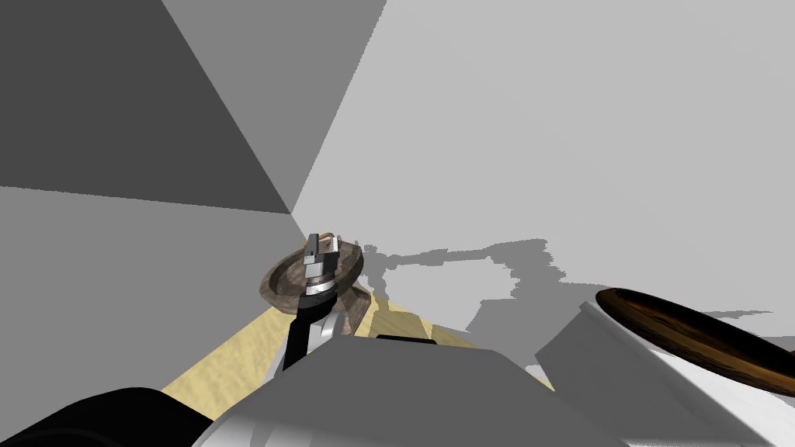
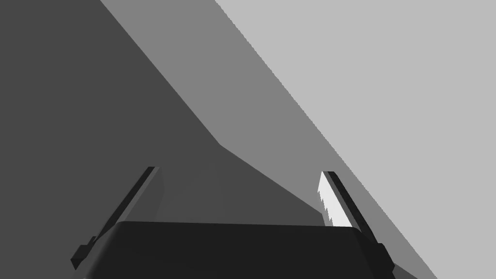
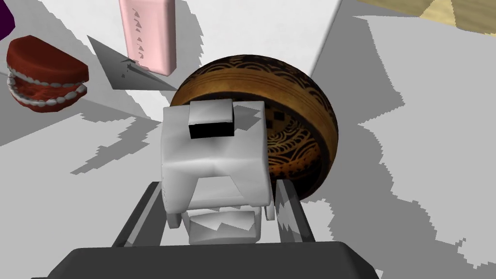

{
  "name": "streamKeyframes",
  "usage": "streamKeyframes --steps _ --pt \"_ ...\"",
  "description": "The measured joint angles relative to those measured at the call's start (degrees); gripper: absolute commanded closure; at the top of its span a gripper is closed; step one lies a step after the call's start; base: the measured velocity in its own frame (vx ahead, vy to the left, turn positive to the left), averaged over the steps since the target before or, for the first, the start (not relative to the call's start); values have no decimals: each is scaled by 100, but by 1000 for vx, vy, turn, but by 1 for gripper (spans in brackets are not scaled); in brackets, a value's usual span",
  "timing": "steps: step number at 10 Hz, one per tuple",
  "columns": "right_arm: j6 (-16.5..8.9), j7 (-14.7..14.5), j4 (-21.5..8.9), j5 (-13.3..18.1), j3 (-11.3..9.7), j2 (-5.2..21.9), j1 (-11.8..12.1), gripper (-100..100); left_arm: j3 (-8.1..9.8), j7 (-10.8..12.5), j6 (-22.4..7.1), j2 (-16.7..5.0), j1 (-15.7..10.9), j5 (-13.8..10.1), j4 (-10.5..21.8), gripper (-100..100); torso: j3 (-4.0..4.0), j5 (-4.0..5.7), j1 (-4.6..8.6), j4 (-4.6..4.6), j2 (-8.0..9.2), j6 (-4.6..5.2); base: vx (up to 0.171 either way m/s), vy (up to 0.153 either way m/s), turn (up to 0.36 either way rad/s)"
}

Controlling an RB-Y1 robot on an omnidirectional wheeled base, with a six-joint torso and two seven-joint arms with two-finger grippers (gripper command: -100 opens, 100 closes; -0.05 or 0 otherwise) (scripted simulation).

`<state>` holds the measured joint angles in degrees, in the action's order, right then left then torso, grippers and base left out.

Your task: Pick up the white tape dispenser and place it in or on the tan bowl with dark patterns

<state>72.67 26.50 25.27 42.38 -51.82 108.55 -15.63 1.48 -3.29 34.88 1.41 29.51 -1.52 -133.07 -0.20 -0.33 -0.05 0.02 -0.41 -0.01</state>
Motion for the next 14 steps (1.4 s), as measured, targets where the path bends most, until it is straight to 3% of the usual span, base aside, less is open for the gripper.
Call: streamKeyframes --steps 2,3,4,5,6,9,10,12,13,14 --pt "-58 44 269 -329 -169 149 183 100 0 0 0 0 -1 0 0 0 14 5 10 -5 25 7 14 -25 -27" --pt "-124 52 423 -637 -260 239 293 100 0 0 0 0 -1 0 0 0 18 4 8 -8 30 9 32 -48 -77" --pt "-145 122 574 -749 -252 296 304 100 0 0 0 0 0 0 0 0 18 6 14 -8 28 10 27 -35 -16" --pt "-93 164 541 -683 -181 254 253 100 0 0 0 0 -1 0 0 0 17 8 15 -7 29 8 39 -56 -86" --pt "113 251 369 -346 108 104 83 100 0 0 0 0 0 0 0 0 16 9 22 -8 25 11 49 -61 -47" --pt "89 381 696 -698 59 190 205 100 0 0 0 0 0 0 0 0 17 12 26 -9 26 11 44 -70 -82" --pt "68 487 988 -1013 29 311 320 100 1 0 0 -1 0 0 0 0 16 14 41 -9 22 13 55 -86 -54" --pt "222 609 946 -893 220 216 227 100 0 0 0 0 -1 0 0 0 16 15 33 -9 24 8 50 -69 -83" --pt "196 677 1174 -1158 190 309 326 100 1 0 0 0 0 0 0 0 17 14 35 -10 24 13 44 -65 -60" --pt "221 747 1214 -1133 264 294 292 100 0 0 0 0 -1 0 0 0 18 14 32 -10 27 8 15 -25 17"
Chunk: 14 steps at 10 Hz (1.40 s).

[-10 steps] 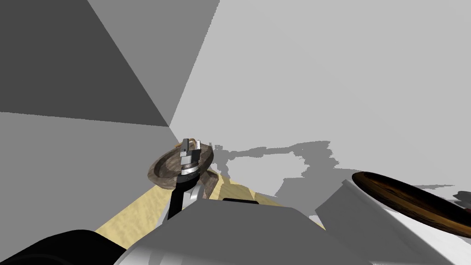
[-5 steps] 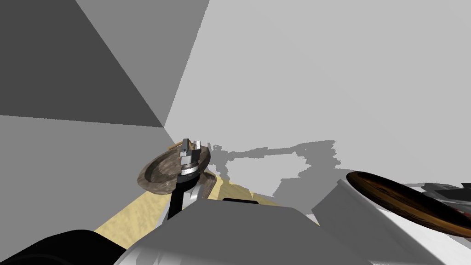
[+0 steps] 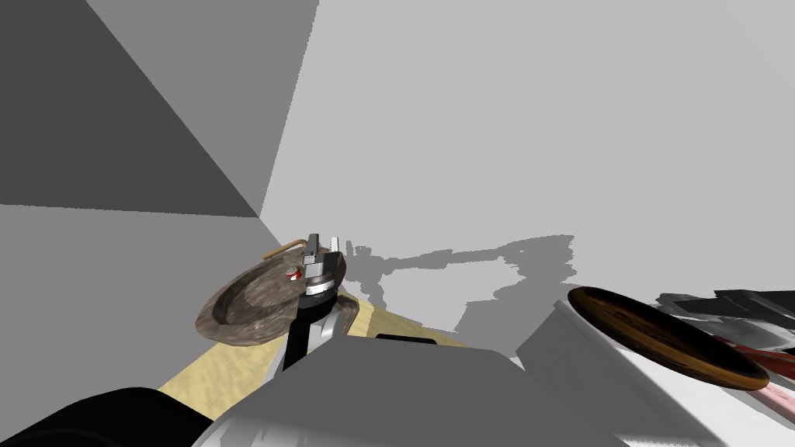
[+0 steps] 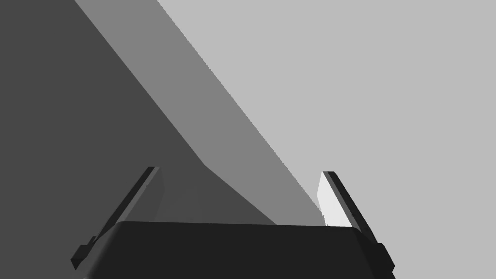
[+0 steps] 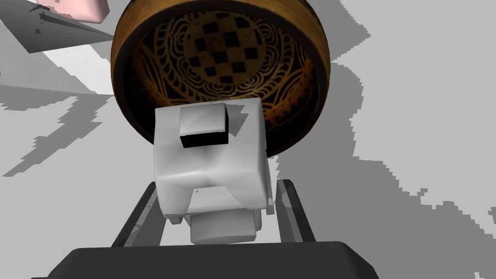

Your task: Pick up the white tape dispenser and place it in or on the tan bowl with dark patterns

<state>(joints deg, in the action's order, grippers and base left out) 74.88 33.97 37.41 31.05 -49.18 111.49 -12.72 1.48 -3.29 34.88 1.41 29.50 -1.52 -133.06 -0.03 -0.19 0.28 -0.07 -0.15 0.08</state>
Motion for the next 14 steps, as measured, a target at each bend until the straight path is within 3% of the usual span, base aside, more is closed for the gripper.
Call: streamKeyframes --steps 1,2,6,7,8,9,10,12,13,14 --pt "57 34 -48 79 64 -33 -41 100 0 0 0 0 0 0 0 0 4 -4 -13 -1 8 0 4 -8 9" --pt "71 39 -53 85 71 -39 -45 -100 0 0 0 0 0 0 0 0 8 -9 -24 -3 14 2 0 0 0" --pt "70 39 -52 84 71 -39 -45 -100 -1 0 0 1 -1 0 0 0 13 -12 -33 -5 21 3 0 0 0" --pt "70 39 -52 84 71 -39 -45 0 -1 0 0 1 -1 0 0 0 13 -12 -34 -5 21 3 0 0 0" --pt "70 39 -52 84 71 -39 -45 -100 -1 0 0 1 -1 0 0 0 13 -12 -34 -5 22 3 10 -16 7" --pt "167 79 -81 168 108 12 -126 -100 -1 0 0 0 -1 0 0 0 12 -14 -30 -5 19 3 14 -25 12" --pt "222 97 3 37 23 158 -113 -100 0 0 0 0 0 0 0 0 11 -13 -28 -5 18 3 12 -31 9" --pt "469 229 0 189 124 341 -255 -100 0 0 0 0 0 0 0 0 11 -12 -23 -4 17 3 13 -35 8" --pt "490 251 120 51 3 479 -264 -100 0 0 0 0 0 0 0 0 11 -10 -24 -4 18 3 5 -12 2" --pt "483 254 137 31 -14 494 -264 0 -1 0 0 1 -1 0 0 0 11 -10 -28 -4 19 3 0 0 0"
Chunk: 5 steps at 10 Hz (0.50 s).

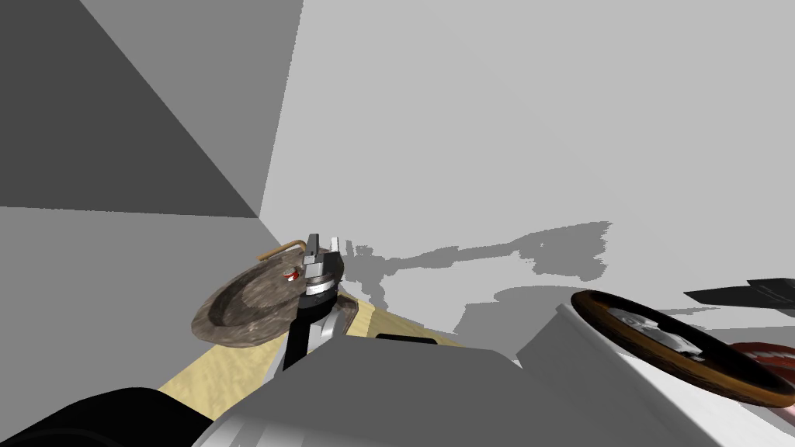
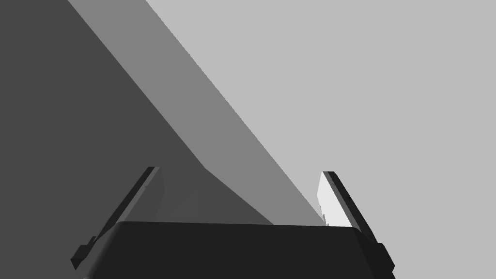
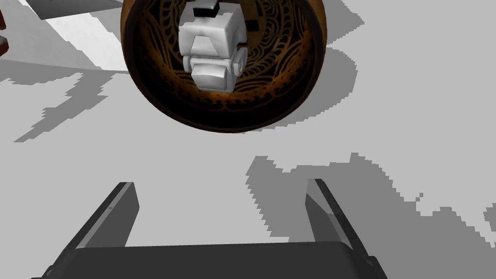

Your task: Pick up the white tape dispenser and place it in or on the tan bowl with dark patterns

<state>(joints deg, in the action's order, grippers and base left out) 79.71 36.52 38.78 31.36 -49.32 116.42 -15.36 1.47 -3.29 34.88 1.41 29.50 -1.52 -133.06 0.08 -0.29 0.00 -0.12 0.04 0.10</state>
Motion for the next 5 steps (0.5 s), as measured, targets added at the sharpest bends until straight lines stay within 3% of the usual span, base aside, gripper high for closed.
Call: streamKeyframes --steps 5 --pt "1 0 -2 2 2 -2 0 0 0 0 0 0 0 0 0 0 2 -2 -6 -1 3 0 0 0 0"
